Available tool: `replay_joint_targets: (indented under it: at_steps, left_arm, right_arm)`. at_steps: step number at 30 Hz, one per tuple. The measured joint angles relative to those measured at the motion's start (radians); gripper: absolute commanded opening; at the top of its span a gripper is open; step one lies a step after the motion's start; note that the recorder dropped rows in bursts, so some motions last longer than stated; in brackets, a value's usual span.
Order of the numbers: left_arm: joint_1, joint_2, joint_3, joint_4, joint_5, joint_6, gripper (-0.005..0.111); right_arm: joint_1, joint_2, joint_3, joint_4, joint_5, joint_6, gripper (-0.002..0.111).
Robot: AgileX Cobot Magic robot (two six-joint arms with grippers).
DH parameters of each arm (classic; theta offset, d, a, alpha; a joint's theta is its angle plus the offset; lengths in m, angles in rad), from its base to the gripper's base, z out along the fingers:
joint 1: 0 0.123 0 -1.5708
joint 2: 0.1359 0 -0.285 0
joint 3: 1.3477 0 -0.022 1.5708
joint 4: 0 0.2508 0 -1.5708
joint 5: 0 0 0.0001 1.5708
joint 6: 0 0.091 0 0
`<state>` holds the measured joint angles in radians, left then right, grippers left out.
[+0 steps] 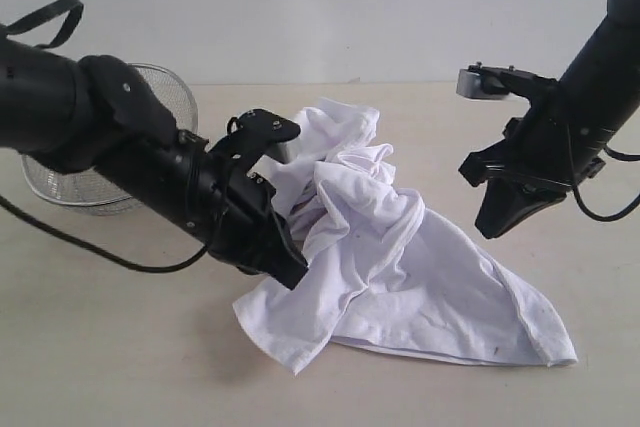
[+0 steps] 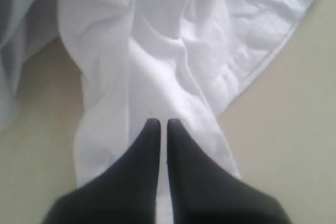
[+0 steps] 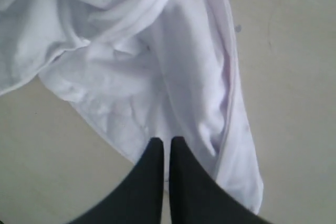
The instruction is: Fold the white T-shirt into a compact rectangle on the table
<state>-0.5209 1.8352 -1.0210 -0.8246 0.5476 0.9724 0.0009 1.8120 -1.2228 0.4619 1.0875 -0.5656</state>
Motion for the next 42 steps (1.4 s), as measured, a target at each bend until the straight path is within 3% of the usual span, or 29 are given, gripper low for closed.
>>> replay_joint_targets:
  at_steps: [6,12,19,26,36,42]
  left_arm:
    - [-0.024,-0.111,0.161,-0.010,-0.240,0.002,0.004]
    - [-0.050,-0.164,0.241,-0.021,-0.319,0.028,0.004]
    - [-0.120,-0.164,0.260,-0.023,-0.306,0.109,0.007]
    - [-0.126,-0.164,0.260,-0.054,-0.190,0.113,0.048]
    - [-0.145,-0.105,0.260,-0.118,-0.151,0.113,0.046]
    - [-0.200,-0.042,0.260,-0.118,-0.241,0.113,0.045]
  right_arm:
    - [0.000,0.000,0.103,0.069,-0.137,-0.070,0.000]
    - [0.000,0.000,0.199,0.183,-0.245,-0.179,0.000]
    - [0.000,0.008,0.229,0.231,-0.309,-0.238,0.000]
    - [0.000,0.086,0.229,0.255,-0.321,-0.261,0.000]
    - [0.000,0.124,0.232,0.328,-0.334,-0.334,0.000]
    - [0.000,0.124,0.232,0.337,-0.337,-0.347,0.000]
